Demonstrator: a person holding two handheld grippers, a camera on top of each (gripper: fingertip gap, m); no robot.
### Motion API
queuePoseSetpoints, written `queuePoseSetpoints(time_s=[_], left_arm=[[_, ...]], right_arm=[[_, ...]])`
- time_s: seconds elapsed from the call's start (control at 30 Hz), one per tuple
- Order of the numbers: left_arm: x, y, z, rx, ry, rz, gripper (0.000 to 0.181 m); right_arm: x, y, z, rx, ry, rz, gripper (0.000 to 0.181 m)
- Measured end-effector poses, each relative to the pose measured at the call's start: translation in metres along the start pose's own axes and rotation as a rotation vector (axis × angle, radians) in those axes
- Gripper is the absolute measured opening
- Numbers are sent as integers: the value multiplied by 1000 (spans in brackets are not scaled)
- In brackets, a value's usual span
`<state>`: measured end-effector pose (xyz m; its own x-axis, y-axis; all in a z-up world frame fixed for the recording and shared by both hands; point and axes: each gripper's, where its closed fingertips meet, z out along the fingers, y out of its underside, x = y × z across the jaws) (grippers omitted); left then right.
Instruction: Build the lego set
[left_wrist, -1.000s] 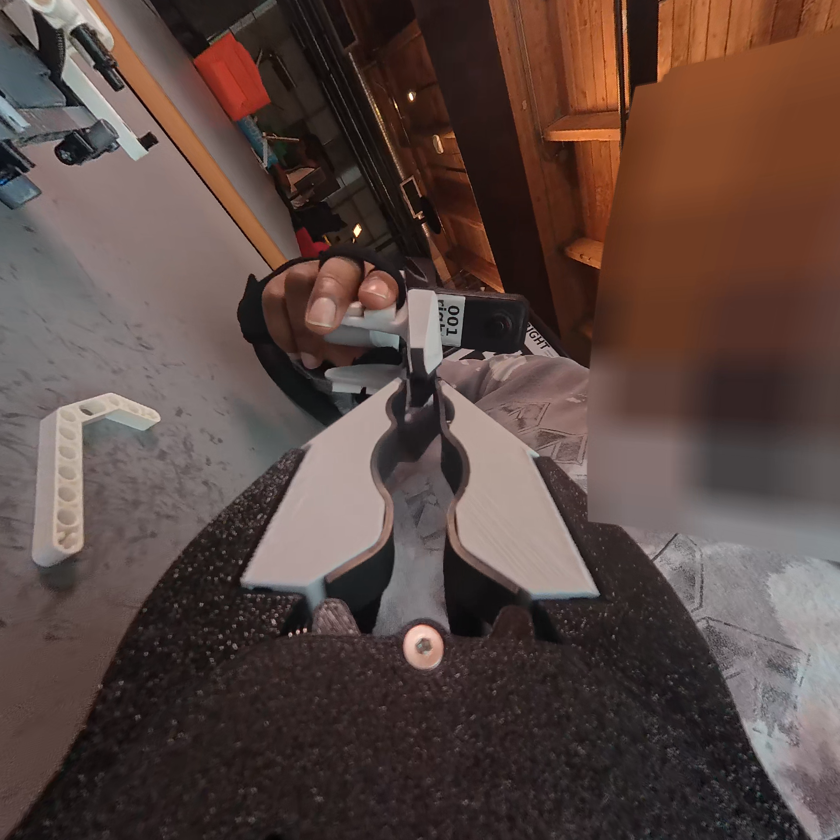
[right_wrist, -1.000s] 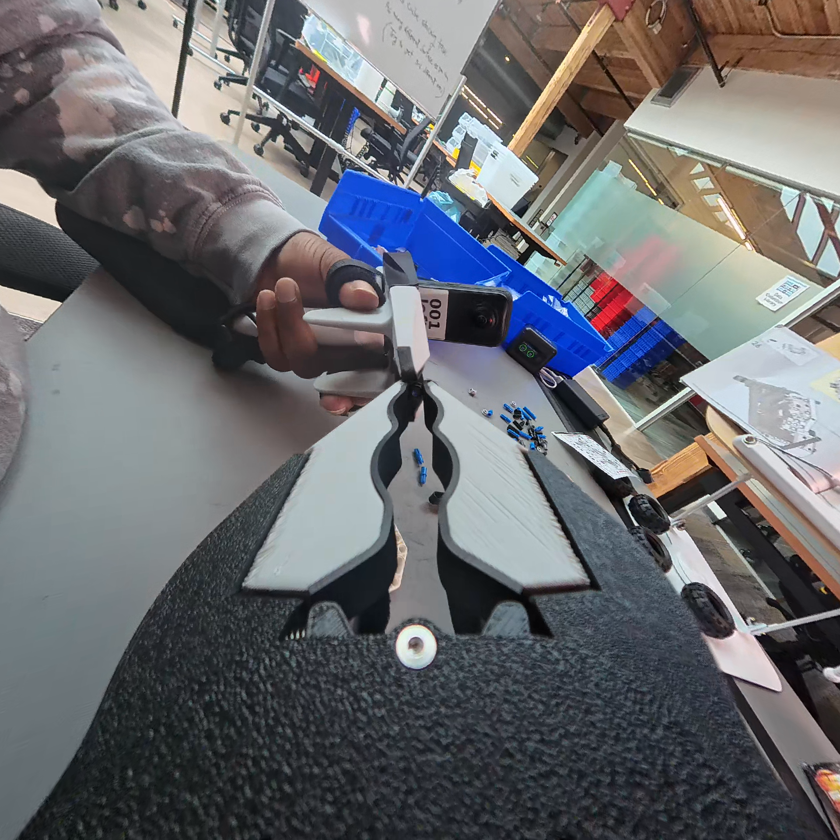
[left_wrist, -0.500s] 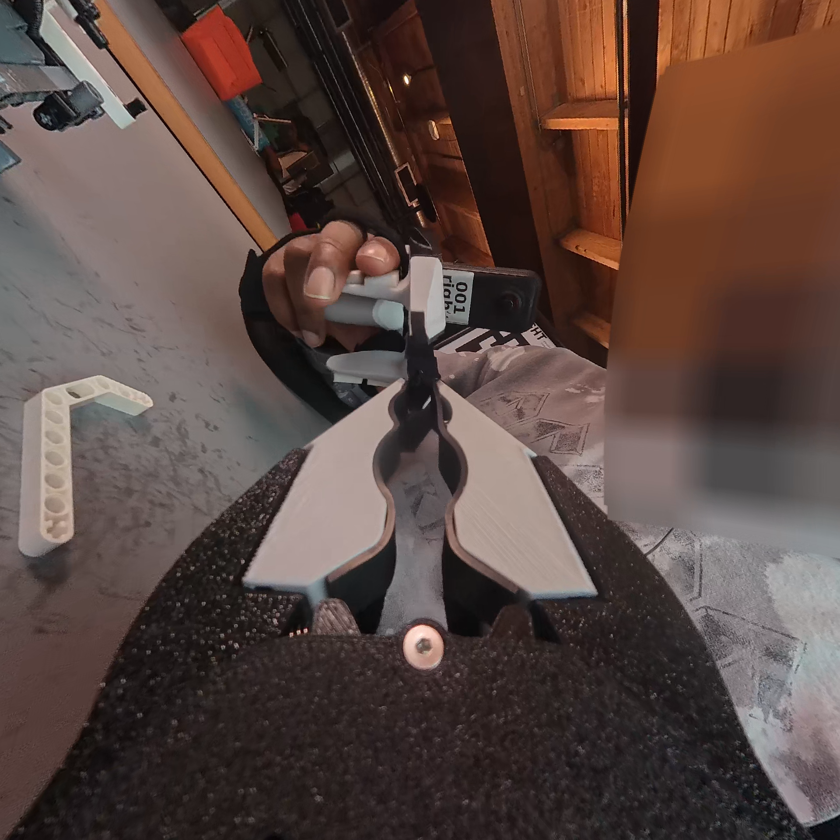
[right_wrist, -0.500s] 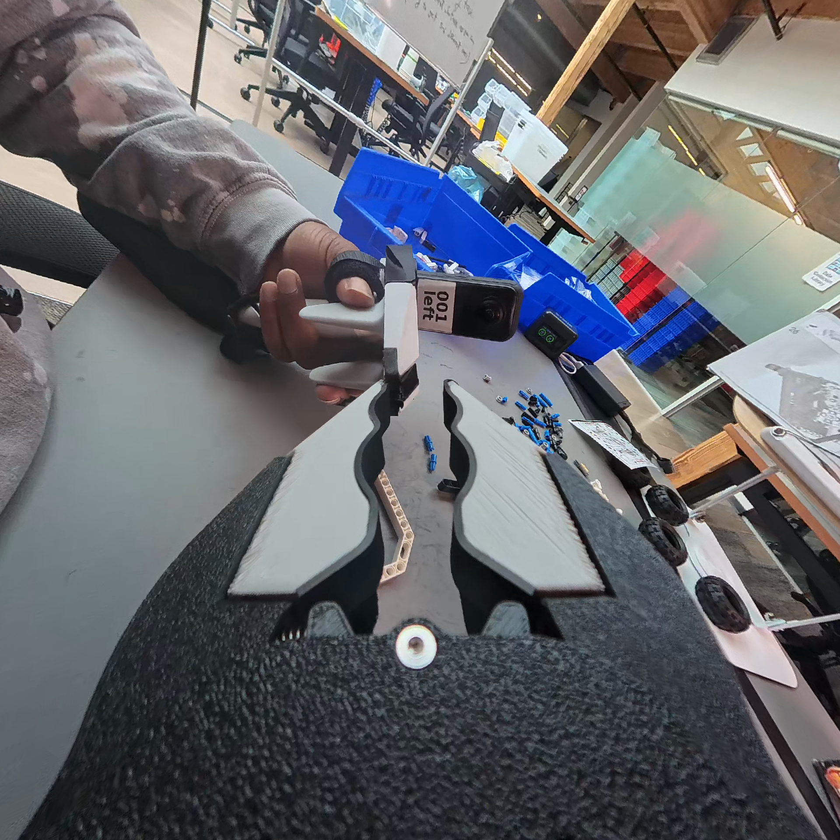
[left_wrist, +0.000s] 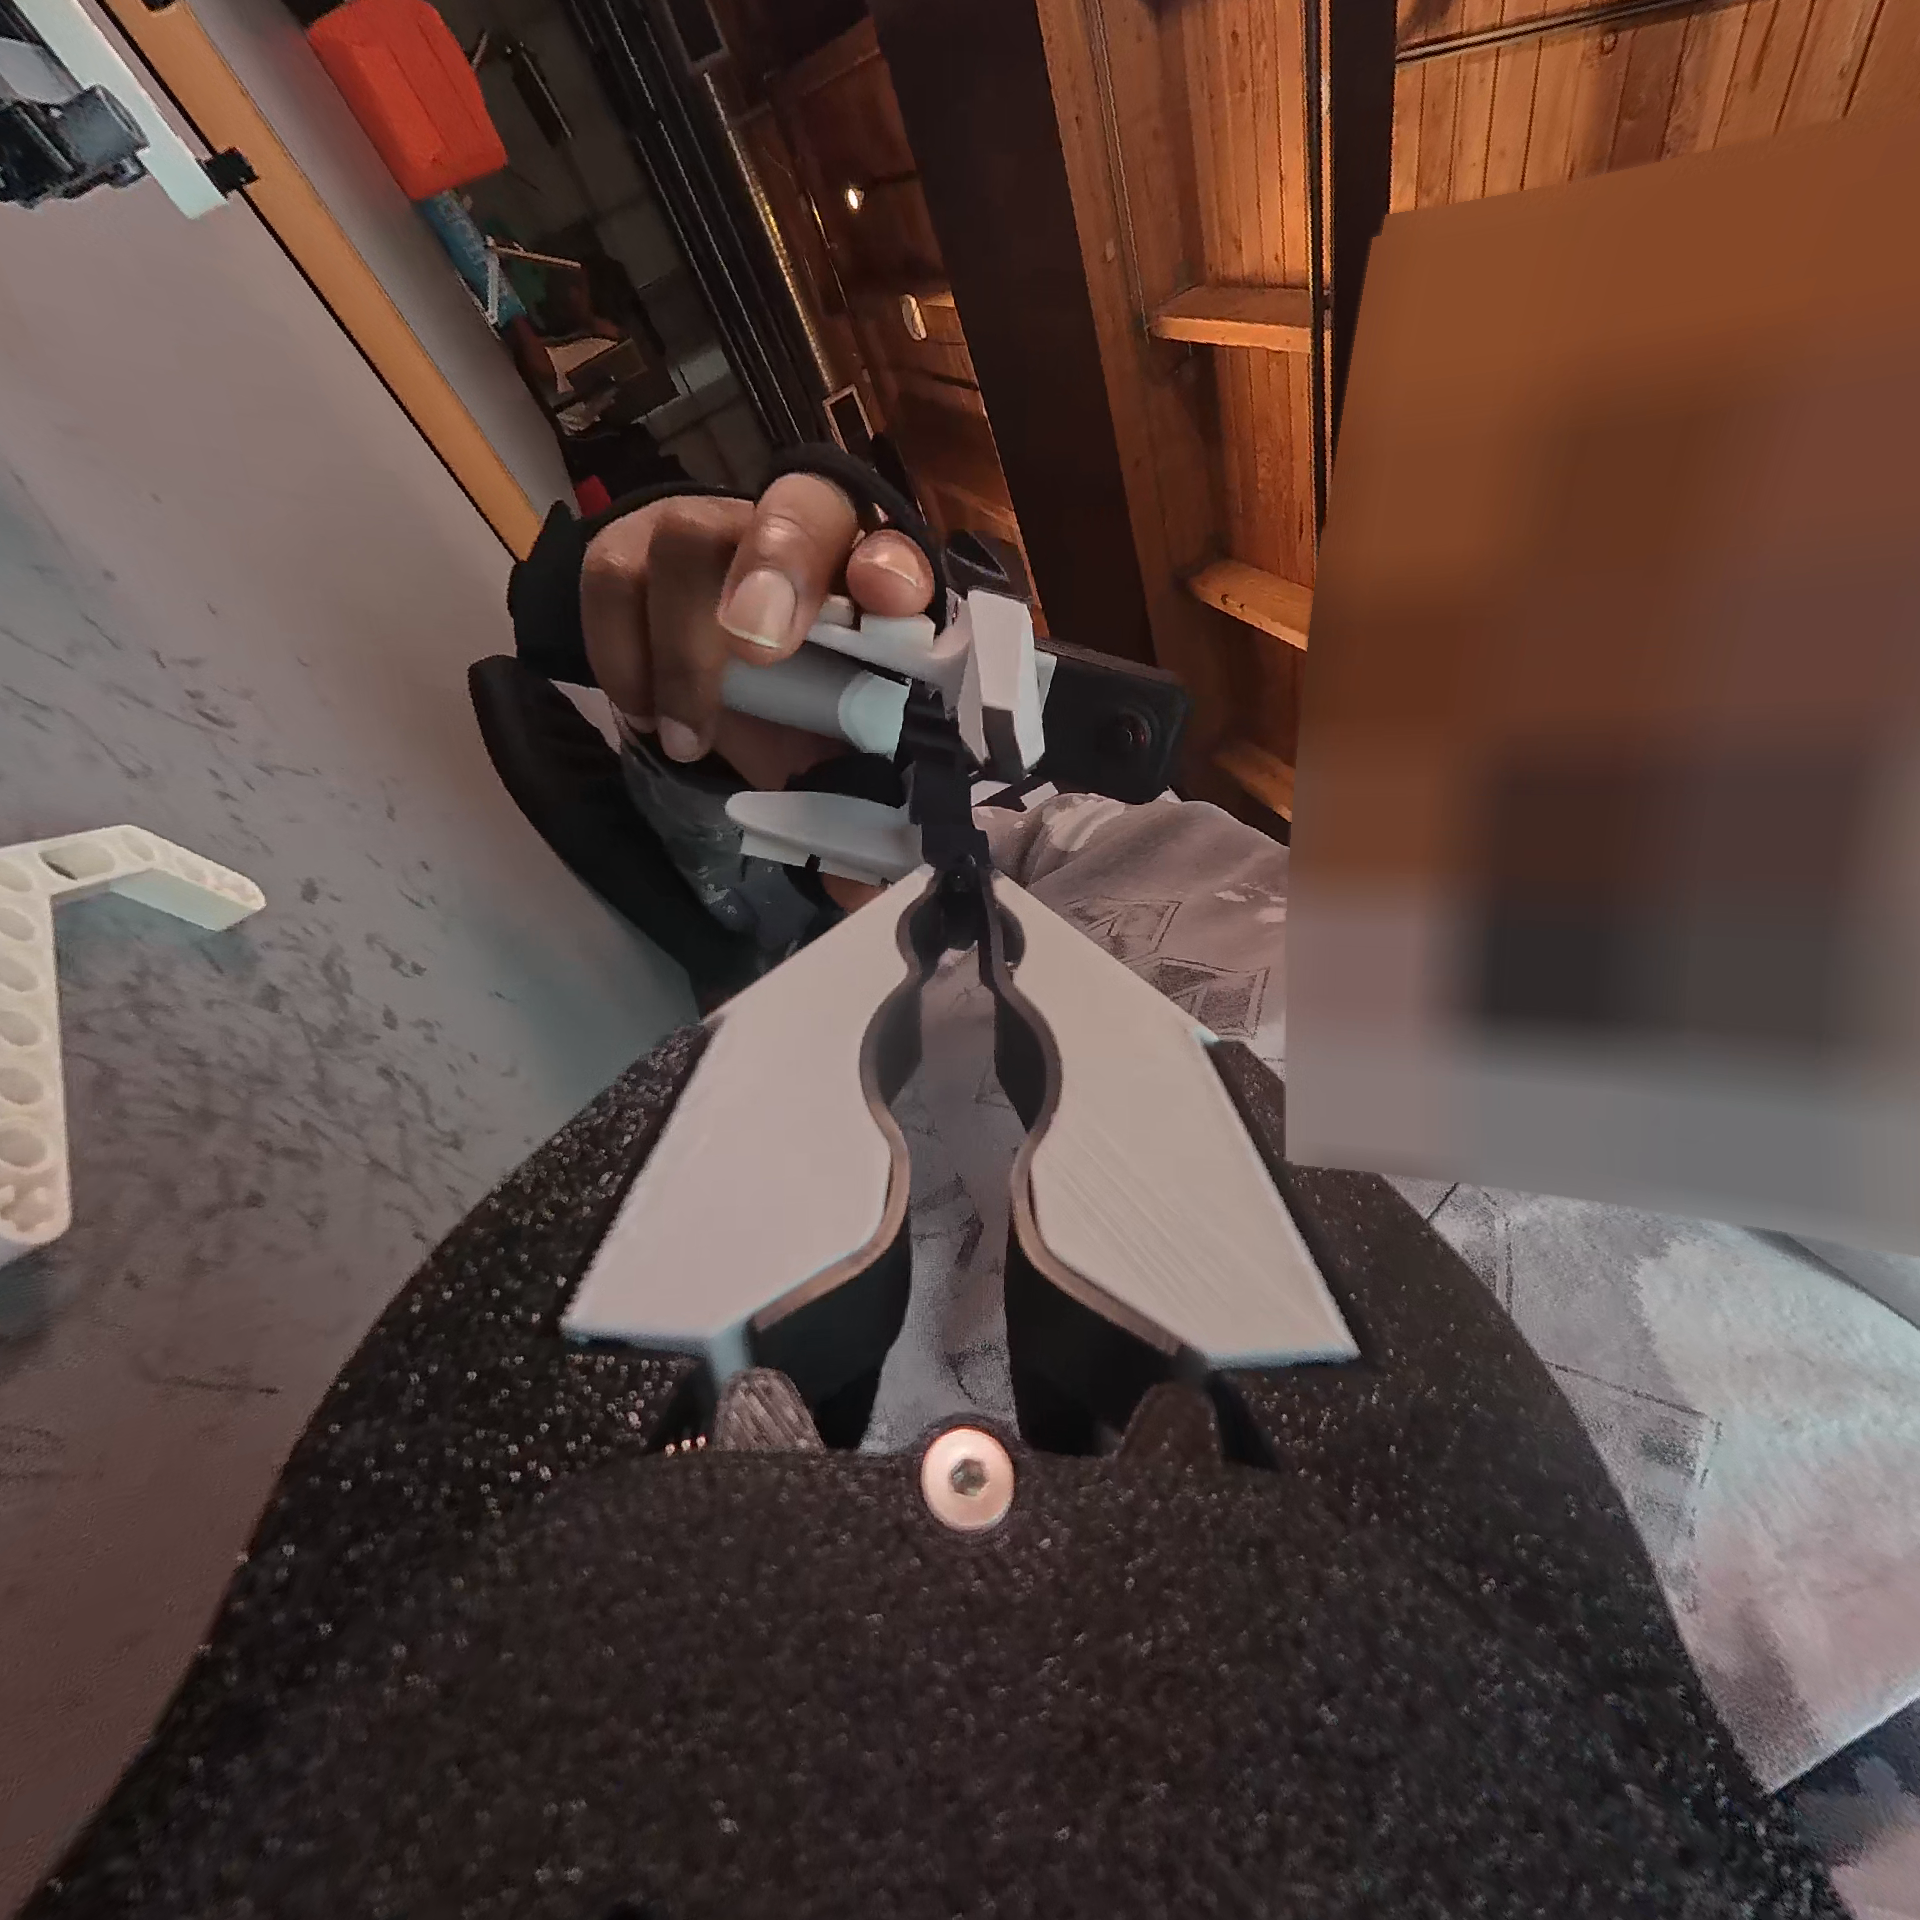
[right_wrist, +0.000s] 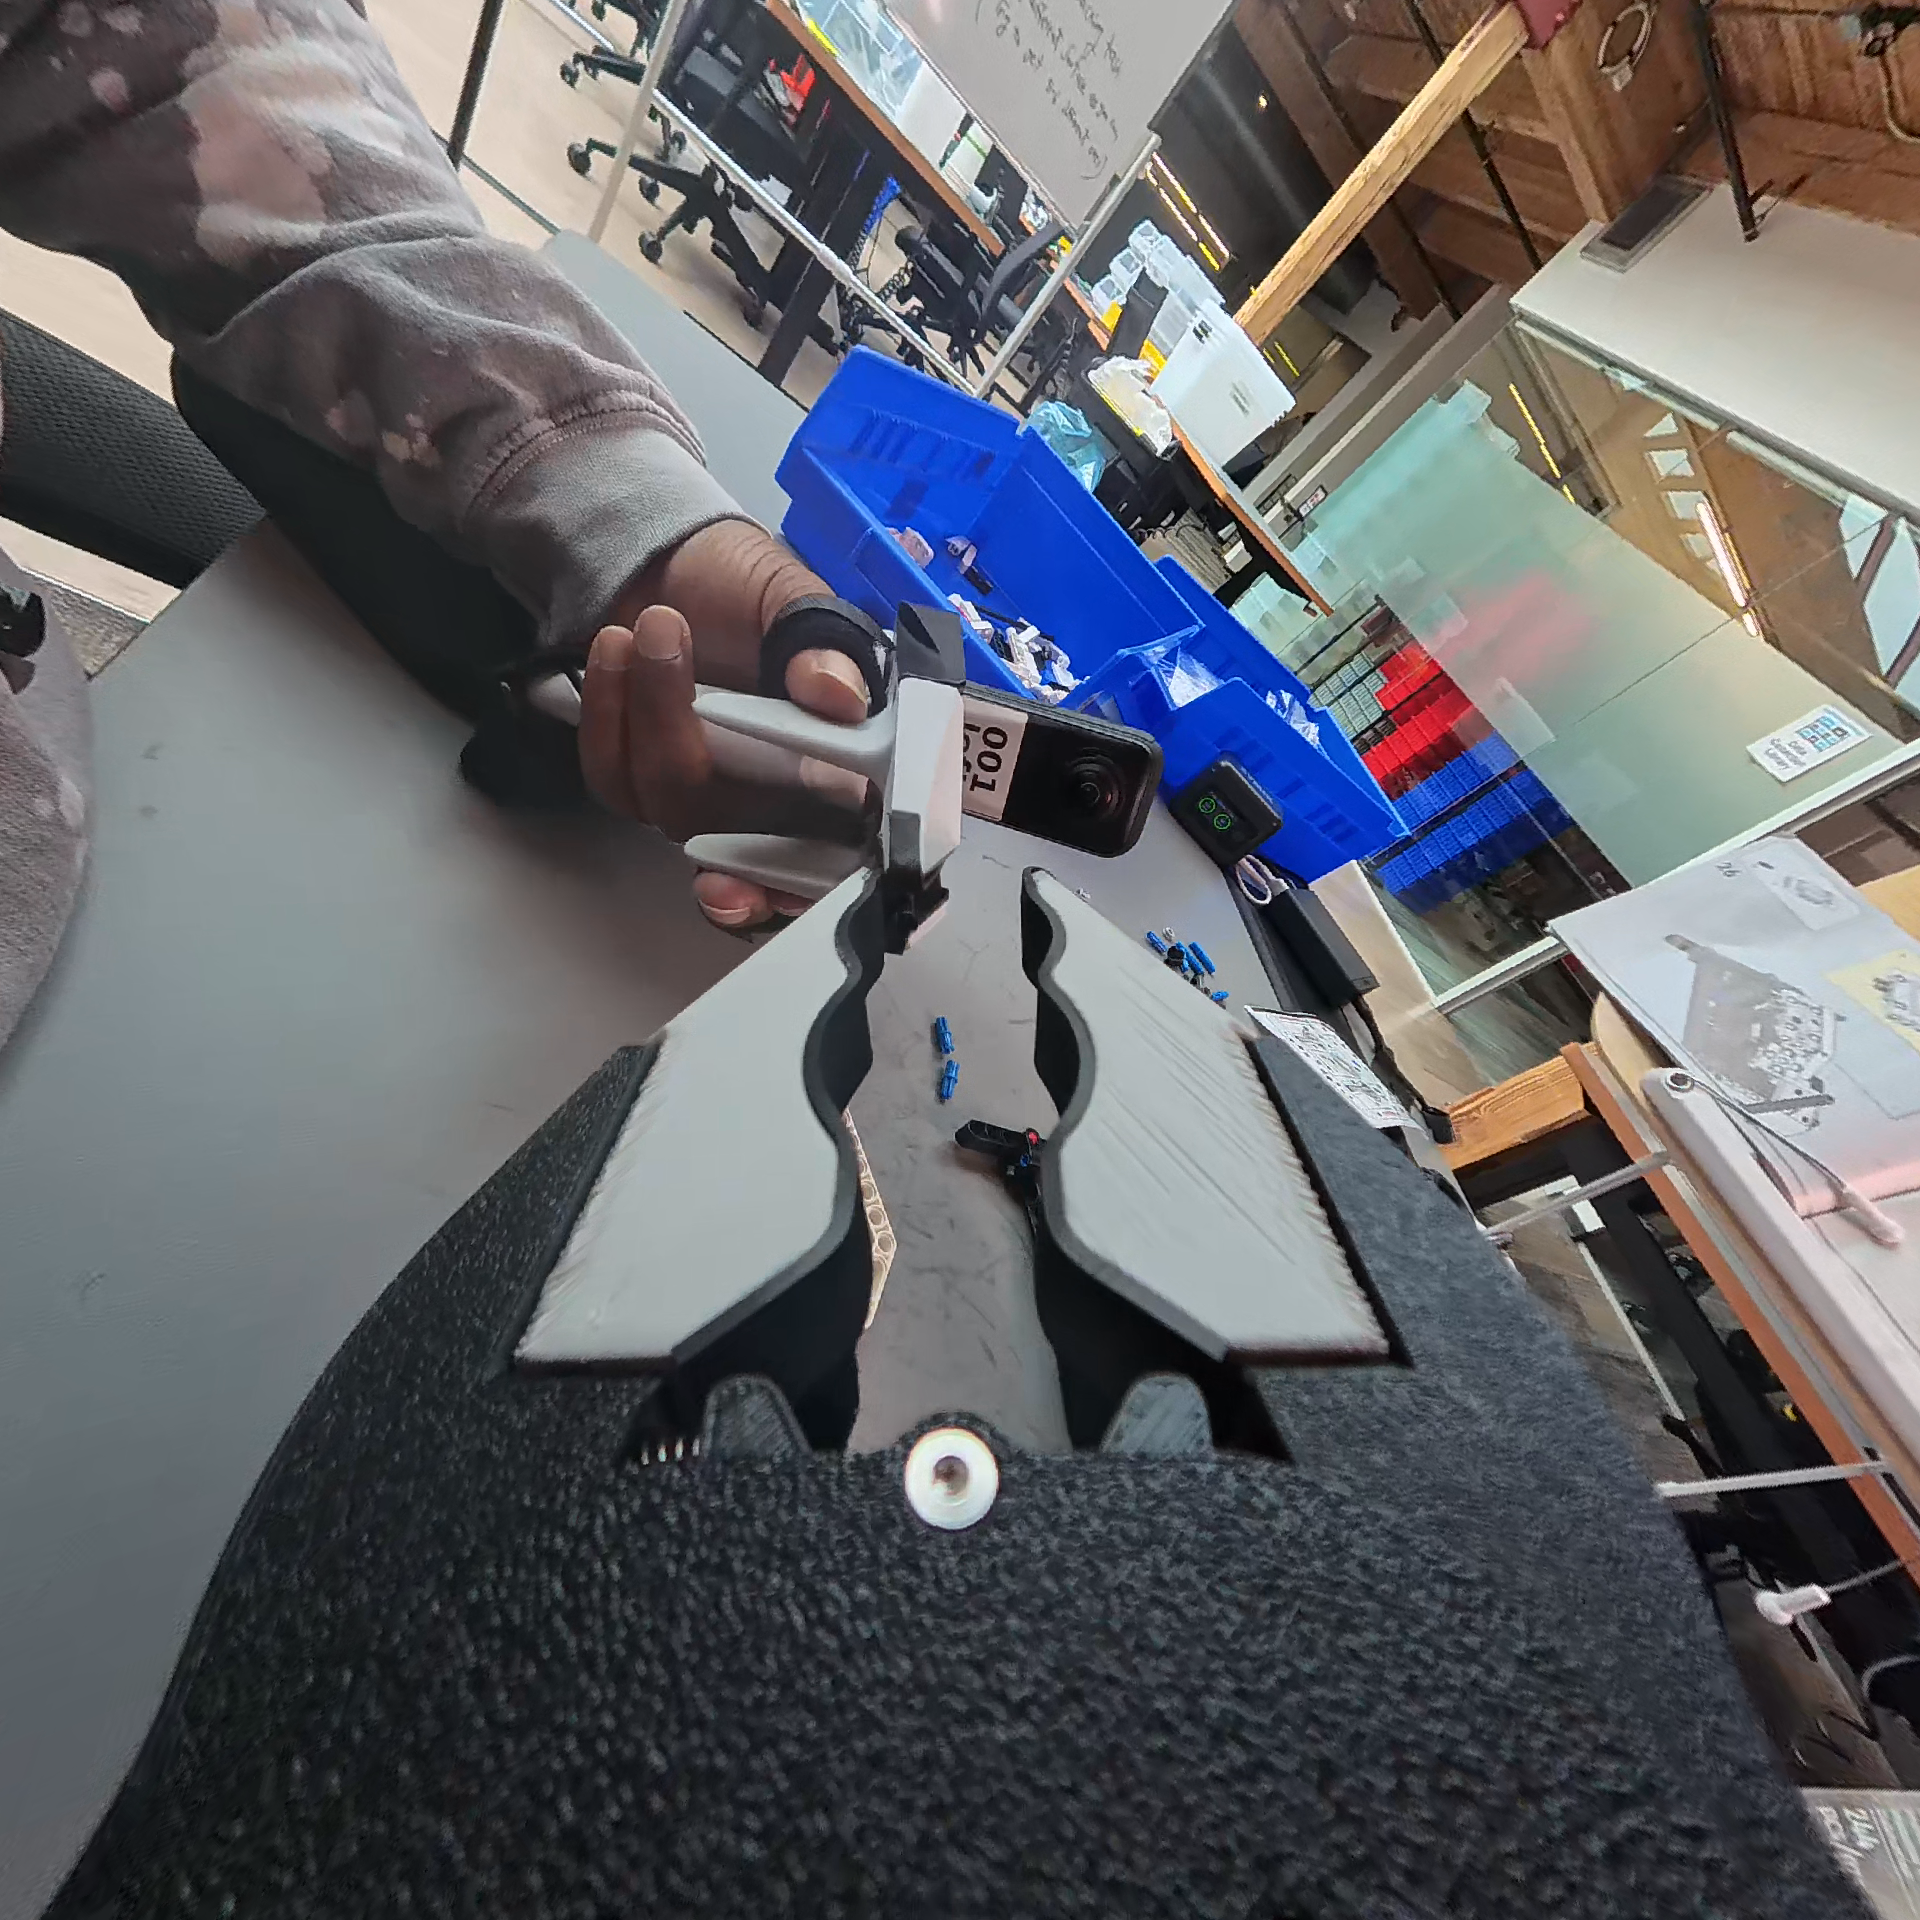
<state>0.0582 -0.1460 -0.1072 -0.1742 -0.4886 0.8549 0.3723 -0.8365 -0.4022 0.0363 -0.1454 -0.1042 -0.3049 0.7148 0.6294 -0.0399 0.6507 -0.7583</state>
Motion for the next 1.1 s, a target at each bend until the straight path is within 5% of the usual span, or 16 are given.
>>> queuePoseSetpoints(time_s=[0.17, 0.37, 1.1], left_arm=[[-2, 1, 1, -5, -19, 17, 4], [-1, -4, -4, 11, -57, 68, 3], [0, 0, -3, 3, -35, 30, 3]], right_arm=[[-4, -2, -1, 11, -30, 43, 35], [0, -2, -14, 46, -88, 185, 21], [-11, 2, -4, -6, -127, 119, 6]])
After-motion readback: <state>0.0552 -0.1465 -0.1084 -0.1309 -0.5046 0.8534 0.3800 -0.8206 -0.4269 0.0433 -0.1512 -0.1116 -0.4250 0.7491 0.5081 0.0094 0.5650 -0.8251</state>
